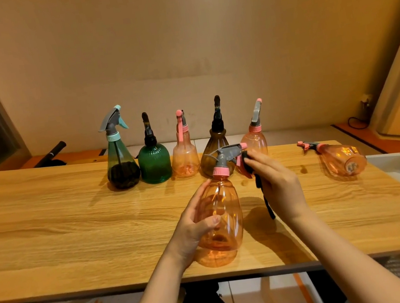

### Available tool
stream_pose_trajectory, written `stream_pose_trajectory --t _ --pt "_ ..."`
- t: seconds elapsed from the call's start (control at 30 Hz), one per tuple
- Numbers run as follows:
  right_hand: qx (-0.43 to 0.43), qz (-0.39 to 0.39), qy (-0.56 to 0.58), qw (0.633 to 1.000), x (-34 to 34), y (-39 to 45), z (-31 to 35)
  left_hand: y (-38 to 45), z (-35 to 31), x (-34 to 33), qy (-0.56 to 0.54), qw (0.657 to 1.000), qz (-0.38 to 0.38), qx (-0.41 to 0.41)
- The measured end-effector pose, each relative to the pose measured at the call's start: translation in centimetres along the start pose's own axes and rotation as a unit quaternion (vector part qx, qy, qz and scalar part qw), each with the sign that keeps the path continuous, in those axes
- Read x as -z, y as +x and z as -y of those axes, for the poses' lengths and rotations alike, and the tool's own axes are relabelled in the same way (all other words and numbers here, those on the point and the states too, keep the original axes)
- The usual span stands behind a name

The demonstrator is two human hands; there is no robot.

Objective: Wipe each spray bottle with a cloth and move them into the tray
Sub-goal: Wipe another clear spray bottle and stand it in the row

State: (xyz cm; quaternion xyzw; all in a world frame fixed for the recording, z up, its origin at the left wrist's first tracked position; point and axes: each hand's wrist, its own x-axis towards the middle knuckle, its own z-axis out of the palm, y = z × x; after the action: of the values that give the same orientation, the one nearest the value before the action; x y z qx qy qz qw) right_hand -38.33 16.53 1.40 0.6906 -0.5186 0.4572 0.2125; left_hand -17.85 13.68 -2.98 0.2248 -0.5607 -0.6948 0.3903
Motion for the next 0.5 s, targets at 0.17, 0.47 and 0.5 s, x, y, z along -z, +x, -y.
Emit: stream_pose_trajectory --t 0.17,0.47,0.5 --pt "-0.023 -0.025 0.016 0.999 -0.5 2.7 0.5 -0.2 0.1 0.0 0.007 1.000 -0.002 0.006" --pt "-0.033 0.009 0.017 0.999 -1.2 -2.0 1.2 0.0 0.1 0.1 0.008 1.000 -0.009 0.000" --pt "-0.031 0.008 0.020 0.999 -0.9 -2.0 1.2 0.0 0.2 0.1 0.009 1.000 -0.009 0.000"
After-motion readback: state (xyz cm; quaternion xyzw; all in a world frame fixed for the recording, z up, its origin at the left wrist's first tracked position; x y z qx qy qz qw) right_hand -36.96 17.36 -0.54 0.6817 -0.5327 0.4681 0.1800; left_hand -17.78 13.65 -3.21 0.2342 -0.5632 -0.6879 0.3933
